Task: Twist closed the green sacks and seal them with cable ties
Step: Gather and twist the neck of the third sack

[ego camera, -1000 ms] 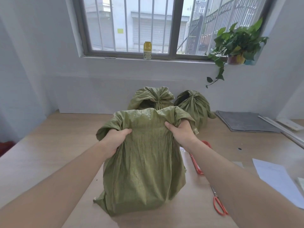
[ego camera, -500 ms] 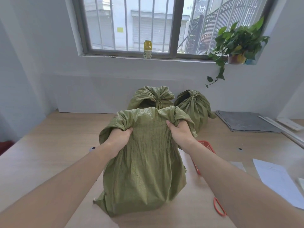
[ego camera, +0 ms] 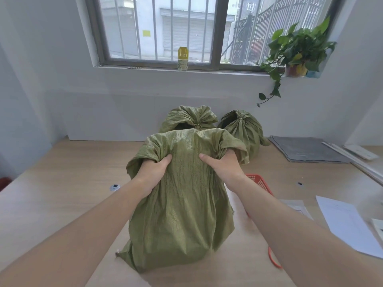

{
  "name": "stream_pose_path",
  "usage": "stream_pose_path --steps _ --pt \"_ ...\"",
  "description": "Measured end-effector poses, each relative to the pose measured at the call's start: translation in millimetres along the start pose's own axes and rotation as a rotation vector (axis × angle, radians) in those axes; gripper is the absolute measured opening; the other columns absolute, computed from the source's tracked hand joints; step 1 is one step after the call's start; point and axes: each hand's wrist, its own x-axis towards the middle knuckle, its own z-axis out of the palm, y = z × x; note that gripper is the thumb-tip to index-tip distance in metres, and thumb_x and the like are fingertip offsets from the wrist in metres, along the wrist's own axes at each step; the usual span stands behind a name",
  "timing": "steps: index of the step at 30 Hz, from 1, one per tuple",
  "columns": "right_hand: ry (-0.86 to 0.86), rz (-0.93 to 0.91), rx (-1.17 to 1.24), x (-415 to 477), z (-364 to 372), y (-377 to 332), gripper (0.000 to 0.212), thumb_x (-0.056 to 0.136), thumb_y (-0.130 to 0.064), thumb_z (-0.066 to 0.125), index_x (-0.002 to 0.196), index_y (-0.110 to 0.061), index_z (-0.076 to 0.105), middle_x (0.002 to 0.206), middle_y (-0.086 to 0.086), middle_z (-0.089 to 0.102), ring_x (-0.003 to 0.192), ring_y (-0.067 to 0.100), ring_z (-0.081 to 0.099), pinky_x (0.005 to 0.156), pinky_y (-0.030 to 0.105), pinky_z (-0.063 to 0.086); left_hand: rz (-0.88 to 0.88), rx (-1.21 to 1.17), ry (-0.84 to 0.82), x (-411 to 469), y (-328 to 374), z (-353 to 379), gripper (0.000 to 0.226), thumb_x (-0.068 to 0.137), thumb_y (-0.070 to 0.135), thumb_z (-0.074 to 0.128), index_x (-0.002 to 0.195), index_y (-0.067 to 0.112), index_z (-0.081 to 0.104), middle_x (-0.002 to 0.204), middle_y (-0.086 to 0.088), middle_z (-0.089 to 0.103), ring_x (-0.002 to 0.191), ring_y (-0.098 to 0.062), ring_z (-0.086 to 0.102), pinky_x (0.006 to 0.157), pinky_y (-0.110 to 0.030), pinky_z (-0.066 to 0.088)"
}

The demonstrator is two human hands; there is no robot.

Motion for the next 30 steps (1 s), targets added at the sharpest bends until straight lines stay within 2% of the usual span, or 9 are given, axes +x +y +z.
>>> stream_pose_path --steps 6,10,14,16,20,26,28,30 --pt "-0.053 -0.034 0.048 3.4 6.1 1.2 0.077 0.068 -0.047 0.089 0.133 -0.02 0.057 0.124 -0.007 0.069 0.118 0.016 0.065 0.108 0.044 0.051 0.062 0.076 -0.108 0.2 0.5 3.6 0.067 0.085 0.054 0.075 0.142 0.024 0.054 0.134 0.007 0.062 0.122 -0.016 0.06 0.111 -0.041 0.046" --pt "-0.094 -0.034 -0.002 5.2 11.3 2.5 0.069 0.081 -0.05 0.076 0.139 -0.019 0.056 0.127 -0.006 0.068 0.121 0.017 0.064 0.109 0.045 0.05 0.063 0.121 -0.13 1.0 -0.7 7.4 0.057 0.089 0.043 0.075 0.138 0.019 0.058 0.128 0.004 0.067 0.118 -0.017 0.064 0.106 -0.037 0.05" --pt "-0.114 -0.049 -0.084 6.9 15.5 3.6 0.055 0.099 -0.041 0.063 0.146 -0.015 0.051 0.139 -0.001 0.061 0.133 0.021 0.054 0.116 0.041 0.041 0.028 0.217 -0.145 0.5 3.5 9.6 0.053 0.097 0.039 0.065 0.144 0.017 0.053 0.133 0.0 0.06 0.113 -0.016 0.057 0.098 -0.028 0.044" --pt "-0.122 -0.035 -0.102 9.3 16.9 4.3 0.052 0.103 -0.037 0.057 0.148 -0.012 0.049 0.143 0.003 0.058 0.136 0.023 0.051 0.118 0.041 0.038 0.014 0.252 -0.147 2.0 4.5 10.1 0.053 0.099 0.04 0.062 0.146 0.017 0.051 0.138 -0.001 0.058 0.119 -0.02 0.056 0.099 -0.028 0.042" --pt "-0.119 -0.022 -0.11 14.4 20.0 4.8 0.048 0.106 -0.033 0.053 0.148 -0.01 0.048 0.144 0.005 0.057 0.138 0.026 0.049 0.119 0.039 0.036 0.035 0.328 -0.137 4.3 3.0 10.4 0.056 0.1 0.043 0.058 0.149 0.02 0.046 0.145 -0.002 0.054 0.131 -0.023 0.051 0.109 -0.033 0.04" --pt "-0.091 -0.065 -0.147 15.9 31.0 3.3 0.052 0.105 -0.031 0.052 0.152 -0.014 0.039 0.151 0.004 0.048 0.144 0.025 0.041 0.123 0.044 0.029 0.09 0.446 -0.139 1.0 8.2 13.0 0.05 0.105 0.036 0.05 0.152 0.019 0.043 0.151 -0.003 0.048 0.139 -0.024 0.044 0.111 -0.028 0.032" --pt "-0.097 -0.047 -0.147 15.9 33.2 1.8 0.052 0.105 -0.031 0.053 0.153 -0.013 0.039 0.152 0.004 0.048 0.144 0.025 0.04 0.123 0.045 0.029 0.062 0.486 -0.151 -0.6 11.4 14.8 0.045 0.108 0.031 0.044 0.147 0.01 0.047 0.147 -0.007 0.051 0.137 -0.027 0.045 0.106 -0.026 0.033" --pt "-0.114 -0.026 -0.15 16.7 34.8 0.7 0.051 0.106 -0.032 0.052 0.153 -0.013 0.041 0.151 0.004 0.05 0.143 0.026 0.042 0.123 0.044 0.031 -0.002 0.497 -0.148 -0.5 11.6 15.1 0.045 0.109 0.032 0.04 0.135 -0.002 0.057 0.139 -0.018 0.059 0.129 -0.035 0.054 0.104 -0.034 0.042"
